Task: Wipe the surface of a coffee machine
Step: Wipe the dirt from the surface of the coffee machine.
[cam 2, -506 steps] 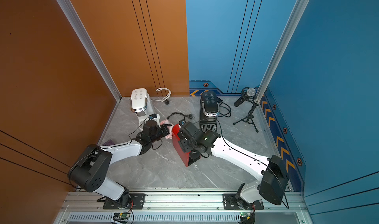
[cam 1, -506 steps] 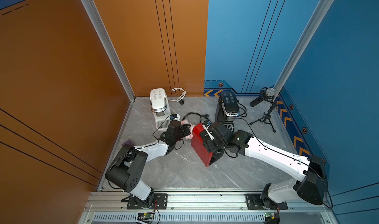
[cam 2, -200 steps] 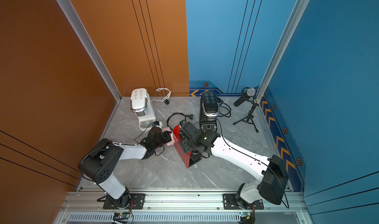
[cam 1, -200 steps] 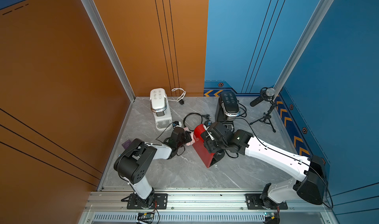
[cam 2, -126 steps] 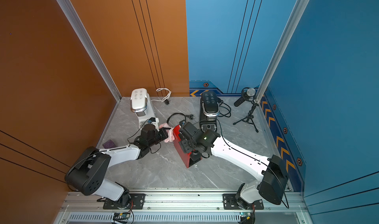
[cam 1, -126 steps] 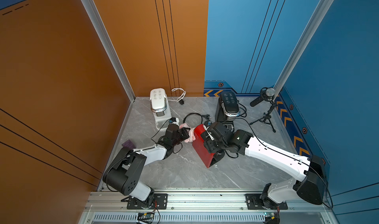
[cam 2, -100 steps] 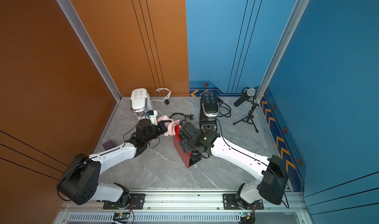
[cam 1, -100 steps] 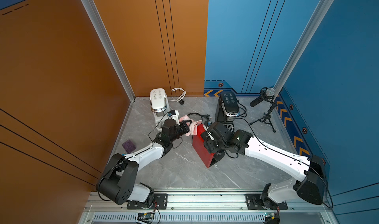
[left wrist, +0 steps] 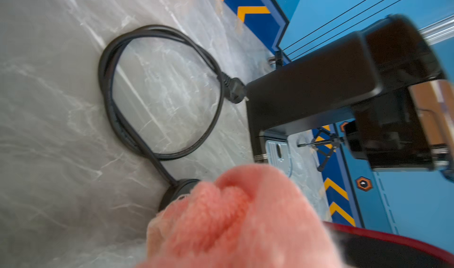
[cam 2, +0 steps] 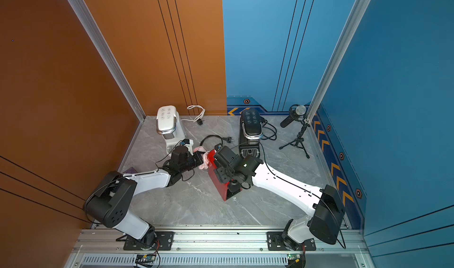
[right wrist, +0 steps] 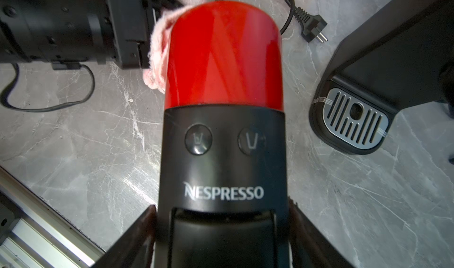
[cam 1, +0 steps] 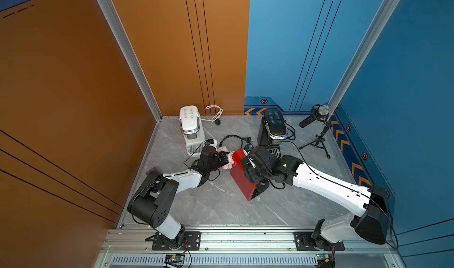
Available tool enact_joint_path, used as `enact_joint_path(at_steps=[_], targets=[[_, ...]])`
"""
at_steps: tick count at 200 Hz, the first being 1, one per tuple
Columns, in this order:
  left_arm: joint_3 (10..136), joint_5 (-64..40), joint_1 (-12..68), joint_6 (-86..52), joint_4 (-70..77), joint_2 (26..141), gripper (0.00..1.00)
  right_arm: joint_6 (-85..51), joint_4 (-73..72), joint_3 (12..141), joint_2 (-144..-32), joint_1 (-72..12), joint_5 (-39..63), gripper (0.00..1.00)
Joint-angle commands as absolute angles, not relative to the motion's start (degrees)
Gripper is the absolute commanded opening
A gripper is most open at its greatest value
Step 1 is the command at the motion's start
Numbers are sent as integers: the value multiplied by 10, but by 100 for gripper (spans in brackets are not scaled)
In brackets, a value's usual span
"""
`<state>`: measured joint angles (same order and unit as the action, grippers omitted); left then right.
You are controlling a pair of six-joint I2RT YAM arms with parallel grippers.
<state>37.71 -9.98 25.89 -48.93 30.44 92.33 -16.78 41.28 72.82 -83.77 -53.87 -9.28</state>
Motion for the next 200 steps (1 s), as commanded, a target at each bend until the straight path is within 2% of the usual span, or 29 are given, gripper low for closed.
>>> enact_joint_path(at_steps=[1,37,84,114,147,200], targets=[[346,-119,299,-460,297,961,0,-175,463,733,-858,-553,-67,68],[329,-139,303,-458,310,975,0,-179,468,743,-860,-553,-72,69],[371,-212,236,-489,284,852,0,-182,467,755,-871,-557,-70,70],[427,-241,221,-489,251,827,0,-179,464,752,-875,-565,-77,73],[446,-242,222,-490,249,847,0,-184,458,746,-873,-568,-74,78],[405,-236,227,-441,262,916,0,-178,452,740,-881,-568,-65,80]])
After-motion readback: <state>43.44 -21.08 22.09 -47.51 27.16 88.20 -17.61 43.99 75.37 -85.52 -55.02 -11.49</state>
